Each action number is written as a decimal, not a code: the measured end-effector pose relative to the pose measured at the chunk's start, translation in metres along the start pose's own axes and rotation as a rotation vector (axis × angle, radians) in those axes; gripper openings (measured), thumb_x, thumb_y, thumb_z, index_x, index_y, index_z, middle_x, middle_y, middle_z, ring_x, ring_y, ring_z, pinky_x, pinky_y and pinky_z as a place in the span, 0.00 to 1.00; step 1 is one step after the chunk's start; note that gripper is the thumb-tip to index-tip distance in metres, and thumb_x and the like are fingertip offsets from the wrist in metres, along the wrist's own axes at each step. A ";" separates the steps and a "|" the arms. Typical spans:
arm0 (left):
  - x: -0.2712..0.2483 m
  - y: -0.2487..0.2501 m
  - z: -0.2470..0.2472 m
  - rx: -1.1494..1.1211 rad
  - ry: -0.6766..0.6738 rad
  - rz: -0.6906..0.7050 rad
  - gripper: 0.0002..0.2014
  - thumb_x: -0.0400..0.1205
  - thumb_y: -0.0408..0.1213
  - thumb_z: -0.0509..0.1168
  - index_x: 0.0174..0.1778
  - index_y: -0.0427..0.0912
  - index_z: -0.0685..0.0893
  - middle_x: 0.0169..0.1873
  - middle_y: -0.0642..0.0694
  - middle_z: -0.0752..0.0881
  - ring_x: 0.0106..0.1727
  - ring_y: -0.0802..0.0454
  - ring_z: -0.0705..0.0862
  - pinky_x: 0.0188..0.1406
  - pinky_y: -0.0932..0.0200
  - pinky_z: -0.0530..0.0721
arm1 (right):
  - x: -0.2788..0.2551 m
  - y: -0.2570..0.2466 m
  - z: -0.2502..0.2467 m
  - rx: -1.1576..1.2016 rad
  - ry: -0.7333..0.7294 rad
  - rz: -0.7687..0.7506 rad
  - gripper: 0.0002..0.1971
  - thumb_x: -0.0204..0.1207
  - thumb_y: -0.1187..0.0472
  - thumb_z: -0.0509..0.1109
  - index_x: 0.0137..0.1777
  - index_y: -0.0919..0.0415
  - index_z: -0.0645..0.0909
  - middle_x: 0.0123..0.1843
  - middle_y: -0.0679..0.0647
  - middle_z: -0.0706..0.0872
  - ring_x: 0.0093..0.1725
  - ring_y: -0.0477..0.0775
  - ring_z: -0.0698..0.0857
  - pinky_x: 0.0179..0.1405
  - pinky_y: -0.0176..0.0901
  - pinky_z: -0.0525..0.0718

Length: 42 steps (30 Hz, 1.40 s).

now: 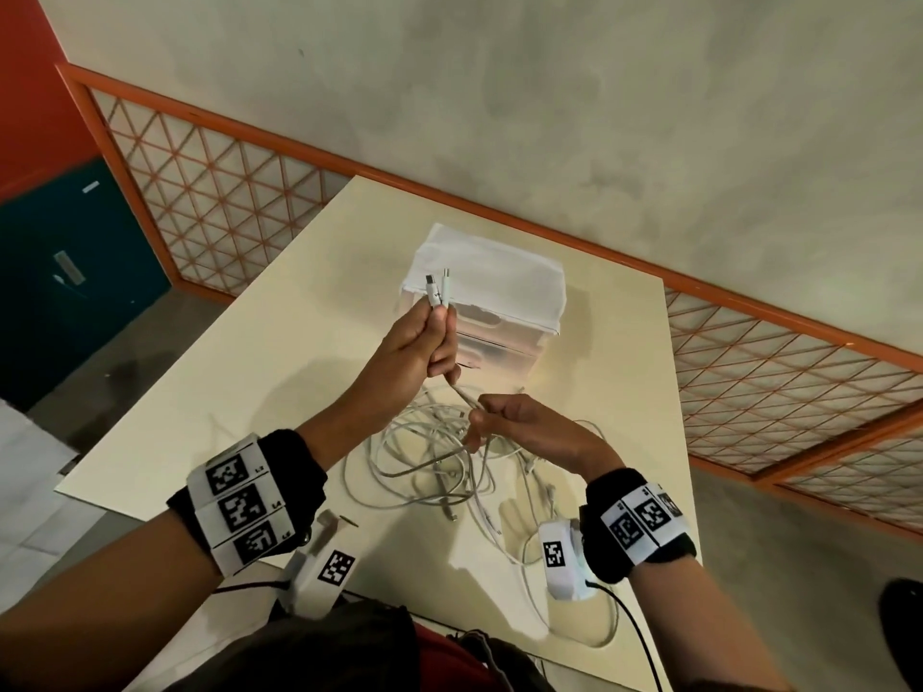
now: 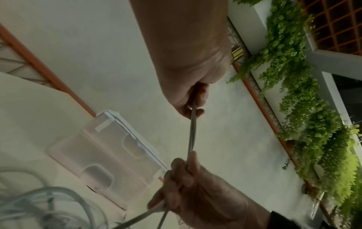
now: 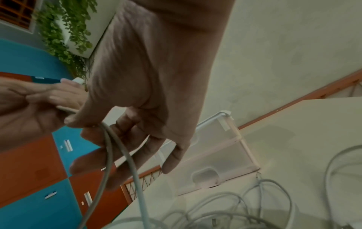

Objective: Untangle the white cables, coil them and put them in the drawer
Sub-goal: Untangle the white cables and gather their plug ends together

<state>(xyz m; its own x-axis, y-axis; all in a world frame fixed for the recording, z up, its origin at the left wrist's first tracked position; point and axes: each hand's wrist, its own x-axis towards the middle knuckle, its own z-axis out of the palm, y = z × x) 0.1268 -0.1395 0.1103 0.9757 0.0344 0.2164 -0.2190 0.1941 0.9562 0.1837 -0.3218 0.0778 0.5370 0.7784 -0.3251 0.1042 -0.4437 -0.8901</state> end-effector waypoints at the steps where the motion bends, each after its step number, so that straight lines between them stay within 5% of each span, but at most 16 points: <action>1: 0.001 0.002 0.000 0.002 0.003 0.021 0.14 0.88 0.39 0.45 0.39 0.42 0.69 0.22 0.59 0.67 0.23 0.60 0.64 0.31 0.63 0.79 | 0.001 0.003 0.001 -0.020 -0.017 0.002 0.13 0.82 0.53 0.64 0.43 0.61 0.82 0.44 0.49 0.89 0.48 0.44 0.84 0.63 0.43 0.76; 4: 0.003 0.008 -0.003 -0.022 0.036 0.055 0.13 0.86 0.41 0.46 0.39 0.42 0.68 0.22 0.59 0.67 0.22 0.61 0.63 0.27 0.65 0.74 | 0.006 0.016 0.003 -0.100 -0.009 0.015 0.14 0.83 0.56 0.62 0.48 0.69 0.78 0.50 0.54 0.89 0.54 0.47 0.85 0.64 0.44 0.76; 7: 0.004 0.009 -0.007 -0.008 0.048 0.007 0.13 0.87 0.42 0.46 0.39 0.43 0.68 0.22 0.57 0.66 0.22 0.60 0.61 0.24 0.66 0.66 | 0.010 0.028 0.009 -0.212 -0.004 -0.005 0.09 0.85 0.57 0.59 0.48 0.57 0.79 0.52 0.49 0.88 0.56 0.46 0.83 0.64 0.42 0.76; 11: -0.005 -0.004 -0.013 0.431 -0.023 -0.020 0.14 0.87 0.44 0.53 0.39 0.41 0.72 0.23 0.56 0.65 0.23 0.58 0.61 0.23 0.64 0.62 | 0.011 0.032 0.010 -0.296 0.114 -0.053 0.12 0.85 0.59 0.58 0.48 0.62 0.82 0.49 0.55 0.90 0.53 0.58 0.85 0.63 0.58 0.78; 13: -0.009 -0.010 -0.019 0.683 -0.097 -0.068 0.15 0.80 0.49 0.66 0.41 0.40 0.77 0.22 0.54 0.66 0.23 0.58 0.62 0.24 0.64 0.62 | 0.007 0.023 0.004 -0.217 0.183 -0.094 0.12 0.84 0.58 0.60 0.46 0.63 0.83 0.40 0.53 0.89 0.45 0.51 0.86 0.56 0.51 0.82; 16: -0.013 -0.018 -0.025 0.761 -0.123 -0.193 0.18 0.67 0.51 0.78 0.46 0.46 0.84 0.19 0.53 0.64 0.21 0.57 0.62 0.23 0.65 0.58 | -0.001 -0.006 -0.002 -0.146 0.241 -0.140 0.10 0.83 0.60 0.63 0.44 0.62 0.84 0.33 0.47 0.85 0.36 0.42 0.84 0.44 0.36 0.78; 18: -0.012 -0.019 -0.024 0.778 -0.121 -0.188 0.17 0.68 0.54 0.76 0.42 0.44 0.87 0.18 0.49 0.69 0.23 0.59 0.65 0.27 0.61 0.62 | -0.004 -0.027 -0.003 -0.140 0.274 -0.208 0.09 0.82 0.59 0.65 0.44 0.60 0.84 0.30 0.45 0.84 0.32 0.45 0.82 0.38 0.41 0.77; 20: -0.009 -0.012 -0.021 0.722 -0.131 -0.148 0.11 0.74 0.52 0.72 0.33 0.48 0.87 0.21 0.46 0.78 0.25 0.58 0.71 0.28 0.60 0.67 | -0.004 -0.040 -0.005 -0.117 0.334 -0.276 0.10 0.82 0.57 0.66 0.44 0.60 0.85 0.31 0.60 0.83 0.30 0.50 0.77 0.33 0.48 0.74; 22: -0.006 0.001 -0.019 0.629 -0.111 -0.060 0.11 0.78 0.45 0.69 0.29 0.52 0.83 0.20 0.53 0.79 0.23 0.61 0.71 0.26 0.66 0.67 | -0.002 -0.043 -0.008 -0.046 0.371 -0.320 0.10 0.82 0.57 0.65 0.46 0.63 0.84 0.33 0.70 0.80 0.30 0.51 0.74 0.32 0.48 0.74; 25: -0.002 0.018 -0.019 0.491 0.003 0.072 0.13 0.82 0.42 0.65 0.30 0.48 0.80 0.19 0.54 0.70 0.22 0.59 0.66 0.22 0.66 0.65 | 0.001 -0.031 -0.003 -0.026 0.315 -0.252 0.11 0.83 0.57 0.63 0.47 0.66 0.79 0.30 0.57 0.79 0.31 0.47 0.78 0.38 0.37 0.76; 28: 0.002 0.027 -0.018 0.423 0.120 0.135 0.14 0.84 0.40 0.62 0.31 0.45 0.78 0.17 0.55 0.68 0.19 0.61 0.62 0.20 0.69 0.62 | 0.009 0.002 0.009 -0.107 0.219 -0.157 0.13 0.85 0.55 0.59 0.43 0.60 0.80 0.36 0.51 0.84 0.40 0.49 0.82 0.49 0.41 0.79; 32: -0.001 0.032 -0.016 0.367 0.174 0.211 0.15 0.83 0.45 0.61 0.30 0.48 0.77 0.19 0.52 0.67 0.21 0.56 0.62 0.21 0.66 0.62 | 0.014 0.031 0.013 -0.134 0.230 -0.096 0.13 0.86 0.56 0.58 0.50 0.61 0.82 0.49 0.49 0.87 0.54 0.46 0.84 0.61 0.42 0.78; 35: -0.002 0.025 -0.023 0.367 0.272 0.224 0.16 0.83 0.45 0.60 0.30 0.45 0.76 0.20 0.48 0.65 0.22 0.54 0.62 0.21 0.65 0.63 | 0.012 0.030 0.002 -0.169 0.334 -0.154 0.12 0.85 0.59 0.58 0.45 0.57 0.82 0.45 0.47 0.87 0.52 0.51 0.85 0.60 0.46 0.78; 38: 0.000 0.012 -0.042 0.442 0.402 0.160 0.17 0.84 0.43 0.61 0.28 0.44 0.76 0.17 0.50 0.65 0.20 0.56 0.63 0.21 0.64 0.64 | 0.002 0.008 -0.017 -0.091 0.512 -0.282 0.11 0.85 0.66 0.58 0.45 0.62 0.80 0.35 0.47 0.85 0.40 0.44 0.84 0.51 0.36 0.79; 42: -0.010 -0.018 -0.056 0.711 0.322 0.082 0.18 0.80 0.51 0.62 0.27 0.47 0.78 0.17 0.52 0.75 0.20 0.59 0.72 0.25 0.70 0.68 | -0.022 -0.045 -0.045 -0.006 0.761 -0.450 0.06 0.83 0.66 0.62 0.52 0.59 0.80 0.32 0.52 0.77 0.33 0.44 0.76 0.40 0.33 0.75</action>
<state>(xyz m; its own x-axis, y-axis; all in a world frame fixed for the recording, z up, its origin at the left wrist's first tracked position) 0.1216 -0.0881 0.0797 0.8870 0.3251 0.3279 -0.1374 -0.4921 0.8596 0.2048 -0.3393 0.1397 0.8556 0.3737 0.3583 0.4430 -0.1703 -0.8802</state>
